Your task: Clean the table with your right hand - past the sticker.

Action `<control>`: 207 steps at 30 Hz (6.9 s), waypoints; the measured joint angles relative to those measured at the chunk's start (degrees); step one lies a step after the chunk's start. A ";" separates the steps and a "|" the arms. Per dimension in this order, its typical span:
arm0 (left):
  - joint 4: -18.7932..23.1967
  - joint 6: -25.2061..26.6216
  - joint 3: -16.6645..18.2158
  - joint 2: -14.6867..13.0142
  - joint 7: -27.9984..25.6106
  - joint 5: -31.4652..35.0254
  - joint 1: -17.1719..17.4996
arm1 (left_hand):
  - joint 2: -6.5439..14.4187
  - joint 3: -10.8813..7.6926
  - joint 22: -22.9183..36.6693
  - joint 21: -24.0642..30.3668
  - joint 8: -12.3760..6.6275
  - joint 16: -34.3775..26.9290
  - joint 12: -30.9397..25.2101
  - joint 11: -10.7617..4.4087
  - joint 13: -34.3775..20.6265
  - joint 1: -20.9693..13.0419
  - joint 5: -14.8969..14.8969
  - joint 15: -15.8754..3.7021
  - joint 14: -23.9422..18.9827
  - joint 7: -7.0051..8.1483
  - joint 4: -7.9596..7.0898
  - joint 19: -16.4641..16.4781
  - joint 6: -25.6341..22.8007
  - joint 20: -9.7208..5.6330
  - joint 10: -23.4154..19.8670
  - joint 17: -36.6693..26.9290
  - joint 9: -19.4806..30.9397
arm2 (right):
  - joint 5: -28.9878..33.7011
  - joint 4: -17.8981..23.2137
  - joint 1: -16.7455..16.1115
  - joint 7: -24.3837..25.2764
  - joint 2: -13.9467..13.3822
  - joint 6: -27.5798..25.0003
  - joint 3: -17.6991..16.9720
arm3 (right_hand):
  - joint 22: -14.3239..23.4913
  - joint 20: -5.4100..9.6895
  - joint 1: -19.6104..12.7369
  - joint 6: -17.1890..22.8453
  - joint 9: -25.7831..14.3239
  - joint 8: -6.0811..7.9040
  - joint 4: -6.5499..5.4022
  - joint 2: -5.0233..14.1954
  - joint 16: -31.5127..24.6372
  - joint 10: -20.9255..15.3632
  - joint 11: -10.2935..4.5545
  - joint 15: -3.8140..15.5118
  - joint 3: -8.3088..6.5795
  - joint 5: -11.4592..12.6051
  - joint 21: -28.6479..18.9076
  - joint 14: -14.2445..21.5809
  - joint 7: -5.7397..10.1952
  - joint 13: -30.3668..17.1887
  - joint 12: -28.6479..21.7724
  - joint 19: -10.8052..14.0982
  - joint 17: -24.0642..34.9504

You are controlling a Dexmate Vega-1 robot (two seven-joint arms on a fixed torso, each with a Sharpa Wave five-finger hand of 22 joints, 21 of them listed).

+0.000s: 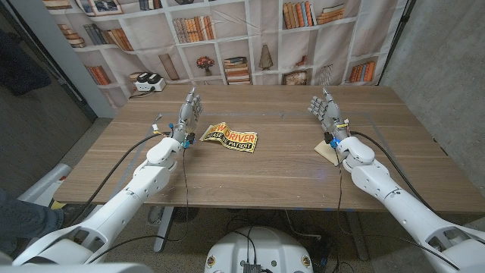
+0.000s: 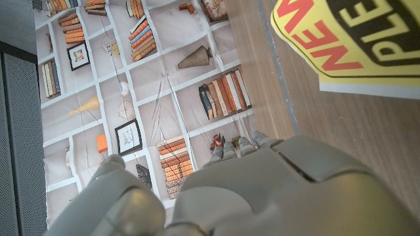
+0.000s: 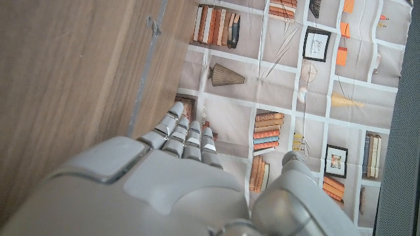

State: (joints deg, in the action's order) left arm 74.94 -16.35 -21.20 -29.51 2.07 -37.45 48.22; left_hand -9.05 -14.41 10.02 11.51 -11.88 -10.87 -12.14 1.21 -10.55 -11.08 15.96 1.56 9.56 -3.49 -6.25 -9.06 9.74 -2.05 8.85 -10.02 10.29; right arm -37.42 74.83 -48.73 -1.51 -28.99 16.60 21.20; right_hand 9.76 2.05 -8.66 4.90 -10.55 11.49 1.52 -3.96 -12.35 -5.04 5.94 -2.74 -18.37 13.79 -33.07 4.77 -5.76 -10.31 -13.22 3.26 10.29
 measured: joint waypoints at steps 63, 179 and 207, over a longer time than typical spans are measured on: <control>9.20 3.12 0.27 -3.09 -2.36 0.56 3.38 | 3.74 0.17 -0.02 0.84 -1.73 -1.04 -1.43 0.33 0.16 -5.77 1.76 -0.22 -7.42 -0.91 1.76 4.97 -9.75 0.01 -8.92 0.02 -0.02 | 7.79 12.92 -15.00 7.46 -6.30 11.05 -5.78 | -0.02 0.20 -2.94 7.19 0.02 1.24 2.29 0.83 0.00 -8.91 -1.98 3.55 -0.52 -0.27 0.68 7.02 3.11 0.02 -1.83 7.78 -0.02; 16.13 5.44 -1.23 -4.56 -5.99 4.22 6.57 | 6.36 0.03 -0.04 -0.28 0.28 0.32 0.62 -0.29 0.02 -8.85 0.89 -0.73 -5.86 -0.09 2.69 3.09 -9.54 0.01 -7.88 0.03 0.26 | 54.57 47.17 -33.99 28.85 -23.25 -41.57 -9.23 | 0.25 0.21 -13.72 16.19 -0.24 1.28 7.66 2.56 0.44 -18.52 -3.00 4.80 -4.00 -0.71 4.33 13.79 4.33 -0.25 -2.48 14.52 -0.16; 11.96 5.77 -3.09 -2.92 -3.11 3.88 3.52 | 6.97 0.18 0.26 -0.28 0.28 0.32 0.62 -0.29 0.03 -9.43 0.49 -0.53 -5.23 -0.09 2.85 2.37 -9.54 0.11 -7.88 -0.27 0.26 | 55.24 48.59 -29.90 25.94 -26.77 -49.78 -3.15 | 0.10 0.21 -18.13 16.82 -0.23 1.28 8.69 -0.95 0.94 -18.39 -3.12 4.57 -4.08 -0.43 6.00 13.55 4.55 -0.24 -1.76 14.52 -0.15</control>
State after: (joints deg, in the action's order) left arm 86.90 -10.58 -24.30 -32.43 -1.05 -33.57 51.74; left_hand -2.08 -14.23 10.29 11.23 -11.60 -10.55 -11.51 0.92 -10.52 -20.50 16.44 1.03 4.33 -3.58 -3.40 -6.69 0.20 -1.94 0.97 -10.29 10.54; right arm 17.81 123.43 -78.64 24.42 -55.77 -33.18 18.05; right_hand 9.86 2.26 -26.79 21.72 -10.78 12.76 10.21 -4.91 -11.41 -23.43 2.82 1.83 -22.46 13.36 -27.07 18.33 -1.22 -10.55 -14.98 17.78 10.13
